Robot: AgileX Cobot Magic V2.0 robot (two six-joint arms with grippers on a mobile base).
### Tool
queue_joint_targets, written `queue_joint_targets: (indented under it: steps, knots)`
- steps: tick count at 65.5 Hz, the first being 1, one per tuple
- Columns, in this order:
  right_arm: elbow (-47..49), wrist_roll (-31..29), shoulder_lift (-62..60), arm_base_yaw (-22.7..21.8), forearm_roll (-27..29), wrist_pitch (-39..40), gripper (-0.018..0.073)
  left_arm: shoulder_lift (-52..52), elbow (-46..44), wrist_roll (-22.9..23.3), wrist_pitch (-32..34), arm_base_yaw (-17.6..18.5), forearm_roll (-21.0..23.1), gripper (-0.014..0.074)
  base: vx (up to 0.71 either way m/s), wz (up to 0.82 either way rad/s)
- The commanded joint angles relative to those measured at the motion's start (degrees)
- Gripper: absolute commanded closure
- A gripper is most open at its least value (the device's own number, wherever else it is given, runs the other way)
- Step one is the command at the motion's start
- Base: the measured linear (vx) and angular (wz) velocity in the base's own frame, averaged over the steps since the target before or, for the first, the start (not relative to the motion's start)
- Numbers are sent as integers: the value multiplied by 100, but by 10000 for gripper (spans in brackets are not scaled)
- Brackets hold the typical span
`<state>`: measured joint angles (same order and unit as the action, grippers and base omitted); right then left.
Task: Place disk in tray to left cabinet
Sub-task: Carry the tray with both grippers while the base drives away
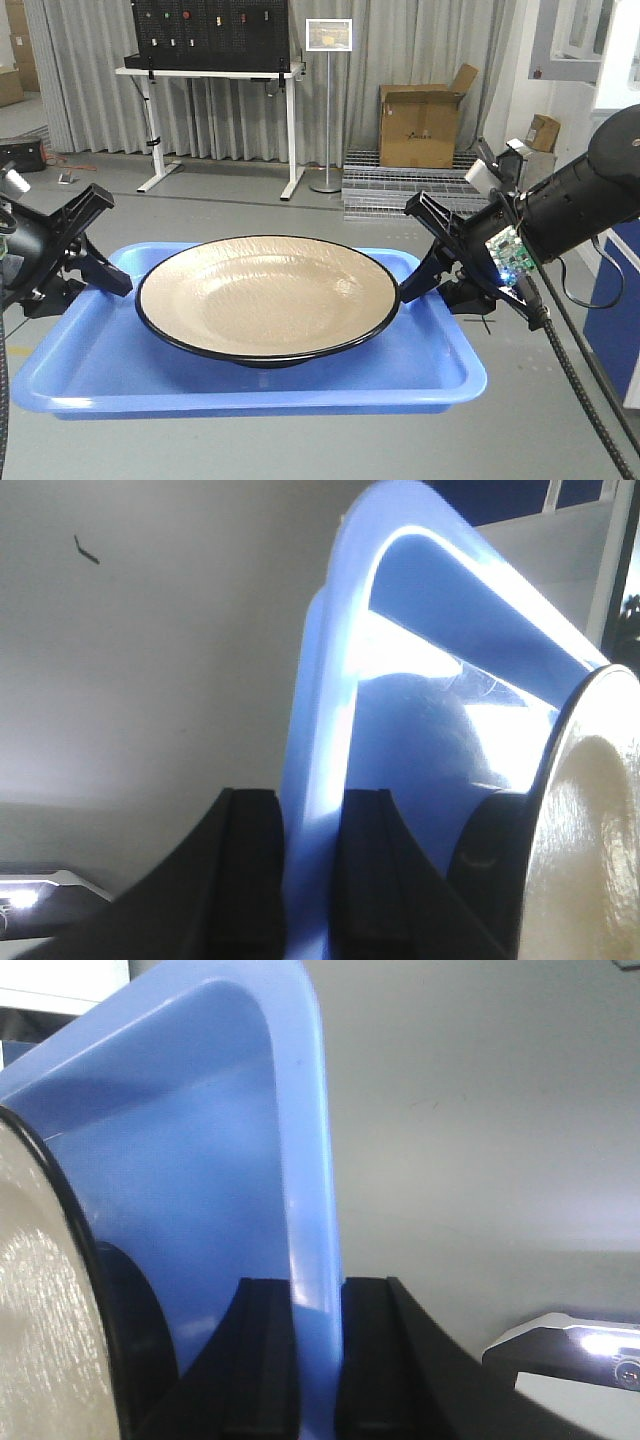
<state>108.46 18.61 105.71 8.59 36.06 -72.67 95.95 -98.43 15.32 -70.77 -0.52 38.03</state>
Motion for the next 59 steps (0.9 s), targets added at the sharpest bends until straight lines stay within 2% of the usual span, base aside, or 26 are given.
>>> queue_joint_targets:
  steps: [1,59]
  knots:
    - [223,80,-329,115,1068,220,561,-282,-215,175,-115,151,1165,597,67,-3]
    - [223,76,-329,115,1071,211,561,-282,-215,175,-111,151,1164,597,68,-1]
